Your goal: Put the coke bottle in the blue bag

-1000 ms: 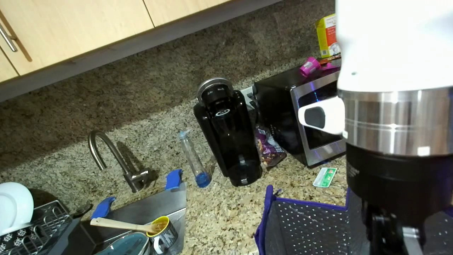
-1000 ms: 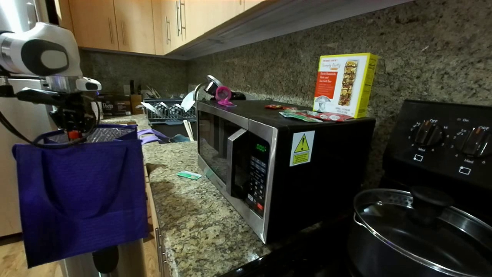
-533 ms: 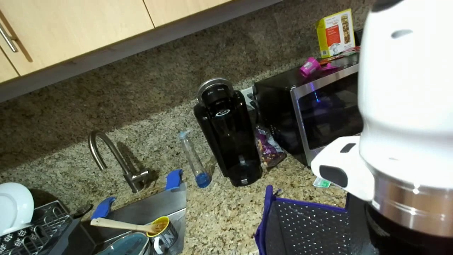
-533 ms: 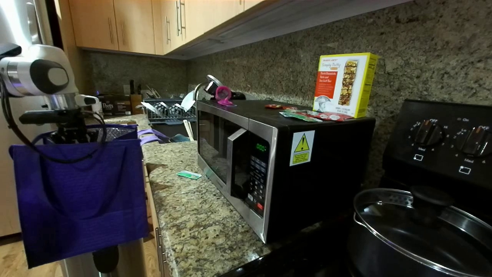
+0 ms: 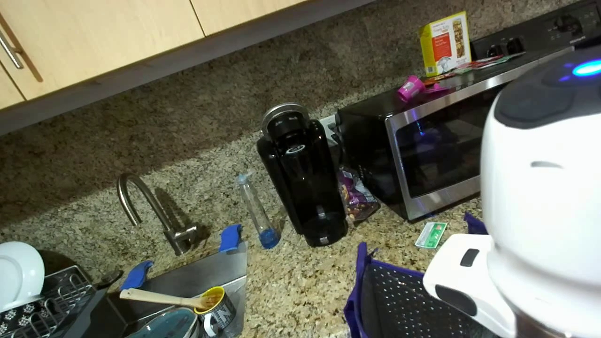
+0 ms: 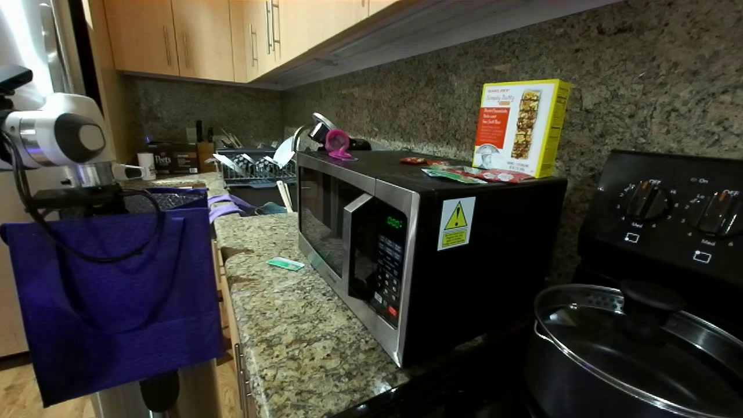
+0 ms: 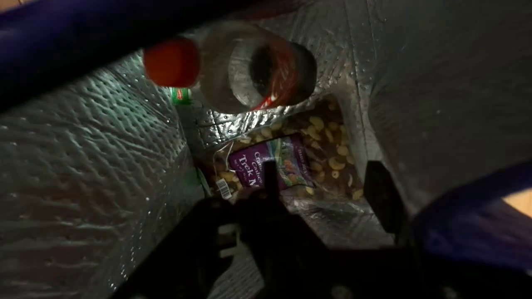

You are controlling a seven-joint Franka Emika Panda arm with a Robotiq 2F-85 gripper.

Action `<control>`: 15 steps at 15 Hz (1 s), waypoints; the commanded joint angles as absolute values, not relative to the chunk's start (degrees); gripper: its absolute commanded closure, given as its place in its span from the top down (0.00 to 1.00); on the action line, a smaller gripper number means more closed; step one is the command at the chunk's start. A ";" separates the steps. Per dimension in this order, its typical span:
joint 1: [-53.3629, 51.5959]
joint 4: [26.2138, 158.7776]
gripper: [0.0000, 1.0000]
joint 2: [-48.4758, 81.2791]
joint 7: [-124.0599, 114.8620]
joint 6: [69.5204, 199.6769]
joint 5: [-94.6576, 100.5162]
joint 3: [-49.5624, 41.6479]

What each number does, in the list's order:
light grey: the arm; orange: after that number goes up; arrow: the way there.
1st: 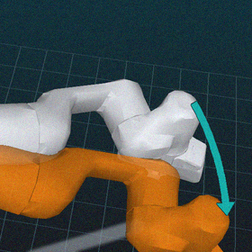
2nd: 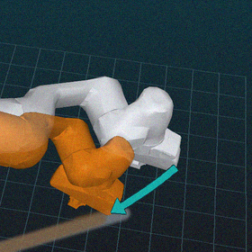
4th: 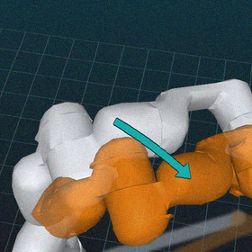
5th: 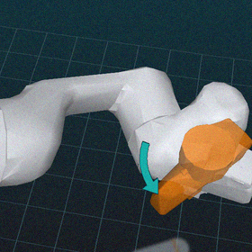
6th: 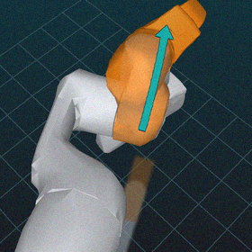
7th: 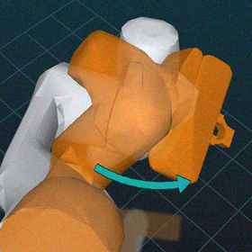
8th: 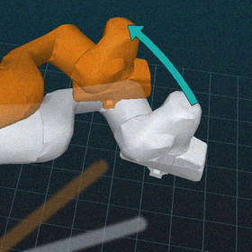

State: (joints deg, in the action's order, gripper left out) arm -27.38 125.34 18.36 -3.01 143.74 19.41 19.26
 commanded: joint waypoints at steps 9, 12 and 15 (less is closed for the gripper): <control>-24.44 125.32 1.00 8.46 -1.48 138.20 11.99 20.14; -23.31 124.61 1.00 1.20 -2.92 132.55 9.95 19.43; -21.62 123.18 1.00 -5.55 -3.58 126.68 9.34 18.62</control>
State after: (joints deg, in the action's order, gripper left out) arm -23.35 122.94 1.37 -3.08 131.88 10.85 18.70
